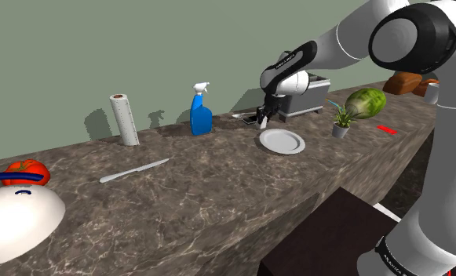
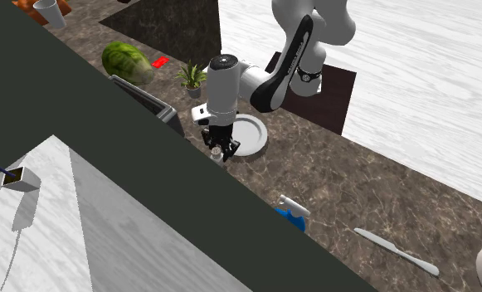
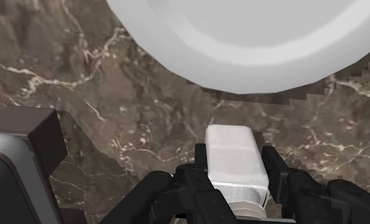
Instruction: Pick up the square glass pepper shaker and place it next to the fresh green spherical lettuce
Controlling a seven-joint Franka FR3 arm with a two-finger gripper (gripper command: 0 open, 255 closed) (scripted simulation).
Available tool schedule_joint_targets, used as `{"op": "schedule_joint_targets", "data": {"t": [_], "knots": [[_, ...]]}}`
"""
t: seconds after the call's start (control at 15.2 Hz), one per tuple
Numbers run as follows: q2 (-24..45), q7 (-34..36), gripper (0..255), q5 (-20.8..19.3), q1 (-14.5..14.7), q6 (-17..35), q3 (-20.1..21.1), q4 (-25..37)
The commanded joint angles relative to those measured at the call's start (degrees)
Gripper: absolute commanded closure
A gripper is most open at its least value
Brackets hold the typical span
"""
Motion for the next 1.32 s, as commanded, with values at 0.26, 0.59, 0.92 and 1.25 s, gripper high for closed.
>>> {"op": "schedule_joint_targets", "data": {"t": [0.26,0.59,0.92,1.25], "knots": [[0.0,0.0,255,0.0,0.0,0.0,0.0,0.0],[-1.3,0.7,255,-0.8,0.3,-1.8,-0.4,0.5],[-3.4,1.8,255,-2.1,0.7,-4.9,-1.0,1.6],[-5.2,2.7,255,-3.3,1.0,-8.1,-1.5,3.1]]}}
